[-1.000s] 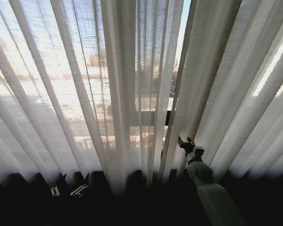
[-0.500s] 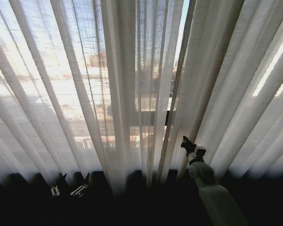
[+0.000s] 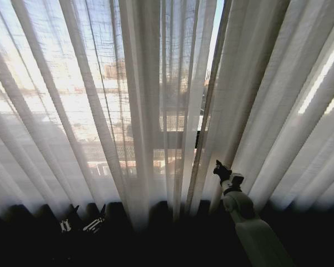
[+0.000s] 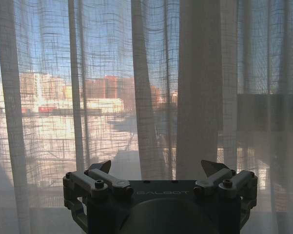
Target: Open the curtains by pulling them apart, changing their state from closed to fully open.
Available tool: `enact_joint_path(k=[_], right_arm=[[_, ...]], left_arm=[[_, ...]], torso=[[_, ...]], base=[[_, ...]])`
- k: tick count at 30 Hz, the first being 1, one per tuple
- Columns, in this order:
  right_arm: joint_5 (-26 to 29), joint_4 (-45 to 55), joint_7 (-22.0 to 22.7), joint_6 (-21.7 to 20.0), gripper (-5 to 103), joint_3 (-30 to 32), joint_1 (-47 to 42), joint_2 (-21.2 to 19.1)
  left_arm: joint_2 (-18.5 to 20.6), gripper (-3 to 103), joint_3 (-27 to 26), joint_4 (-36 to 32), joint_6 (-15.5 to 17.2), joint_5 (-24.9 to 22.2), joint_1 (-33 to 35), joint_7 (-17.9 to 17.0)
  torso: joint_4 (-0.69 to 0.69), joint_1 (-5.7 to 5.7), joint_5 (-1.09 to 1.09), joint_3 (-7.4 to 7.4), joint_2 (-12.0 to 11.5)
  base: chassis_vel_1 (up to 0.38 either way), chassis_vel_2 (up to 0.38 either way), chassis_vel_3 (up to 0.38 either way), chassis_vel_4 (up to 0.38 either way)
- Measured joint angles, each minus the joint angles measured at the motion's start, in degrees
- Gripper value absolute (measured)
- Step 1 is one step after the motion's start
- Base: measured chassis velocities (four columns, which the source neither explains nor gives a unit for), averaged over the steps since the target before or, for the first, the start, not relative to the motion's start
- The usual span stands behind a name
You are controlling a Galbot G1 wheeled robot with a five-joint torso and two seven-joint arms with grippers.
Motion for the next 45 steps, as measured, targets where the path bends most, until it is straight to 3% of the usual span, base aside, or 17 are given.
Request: enact_joint_path(k=[12, 17, 24, 26, 32, 34, 35, 36, 38, 40, 41, 45], right_arm=[[2.29, 5.98, 0.33, 0.69, 0, 2.6, -2.97, -3.39], [2.29, 7.97, 0.16, -1.07, 0, 2.78, -5.15, -3.77], [2.19, 13.54, 1.15, -2.4, 32, 3.13, -12.74, -4.49], [2.18, 14.26, 1.36, -2.67, 32, 3.43, -13.62, -4.49], [2.36, 19.31, 2.72, -4.52, 59, 4.18, -19.41, -3.69], [2.36, 19.58, 2.74, -4.58, 59, 4.13, -19.68, -3.55], [2.32, 20.26, 2.74, -4.66, 70, 4.09, -20.23, -3.23], [2.32, 20.59, 2.74, -4.67, 70, 4.1, -20.52, -3.1], [2.25, 21.08, 2.69, -4.67, 82, 4.34, -21.09, -2.87], [2.19, 21.23, 2.62, -4.71, 82, 4.51, -21.25, -2.75], [2.1, 21.31, 2.53, -4.74, 92, 4.73, -21.39, -2.44], [1.79, 21.43, 2.41, -4.74, 100, 4.79, -21.53, -1.47]], left_arm=[[-0.03, 100, 0.22, 0.0, -0.19, 0.0, -0.05, 0.1], [-0.04, 100, 0.19, 0.0, -0.23, -0.12, -0.13, 0.11], [0.55, 100, 0.17, 0.0, -0.1, -0.76, -0.92, 0.08], [0.7, 100, 0.23, 0.0, -0.04, -0.78, -1.08, 0.08], [2.72, 100, 0.42, 0.0, 1.22, -0.85, -2.75, 0.07], [2.89, 100, 0.42, 0.0, 1.39, -0.85, -2.94, 0.07], [3.13, 100, 0.4, 0.0, 1.66, -0.83, -3.3, 0.07], [3.21, 100, 0.4, 0.0, 1.81, -0.81, -3.48, 0.06], [3.42, 100, 0.48, 0.0, 2.29, -0.78, -3.71, 0.06], [3.52, 100, 0.56, 0.0, 2.46, -0.78, -3.73, 0.07], [3.68, 100, 0.63, 0.0, 2.61, -0.73, -3.72, 0.06], [3.58, 100, 0.68, 0.0, 2.65, -0.52, -3.6, 0.07]], torso=[[-0.01, 0.0, 0.0, 0.0, 0.0], [0.0, 0.0, 0.0, 0.0, 0.0], [-0.01, 0.0, 0.0, 0.0, 0.0], [-0.01, 0.0, 0.0, 0.0, 0.01], [-0.01, 0.0, -0.01, 0.0, 0.0], [-0.01, 0.0, 0.0, 0.0, 0.0], [0.0, 0.0, -0.01, 0.0, 0.01], [0.0, 0.0, -0.01, 0.0, 0.0], [0.0, 0.0, -0.01, 0.0, 0.0], [0.0, 0.0, -0.01, 0.0, 0.0], [0.0, 0.0, -0.01, 0.0, 0.0], [0.0, 0.0, -0.01, 0.0, 0.0]], base=[[0.0, 0.0, 0.0, 0.0], [0.0, 0.0, 0.0, 0.0], [0.0, 0.0, 0.0, 0.0], [0.0, 0.0, 0.0, 0.0], [0.0, 0.0, 0.0, 0.0], [0.0, 0.0, 0.0, 0.0], [0.0, 0.0, 0.0, 0.0], [0.0, 0.0, 0.0, 0.0], [0.0, 0.0, 0.0, 0.0], [0.0, 0.0, 0.0, 0.0], [0.0, 0.0, 0.0, 0.0], [0.0, 0.0, 0.0, 0.0]])
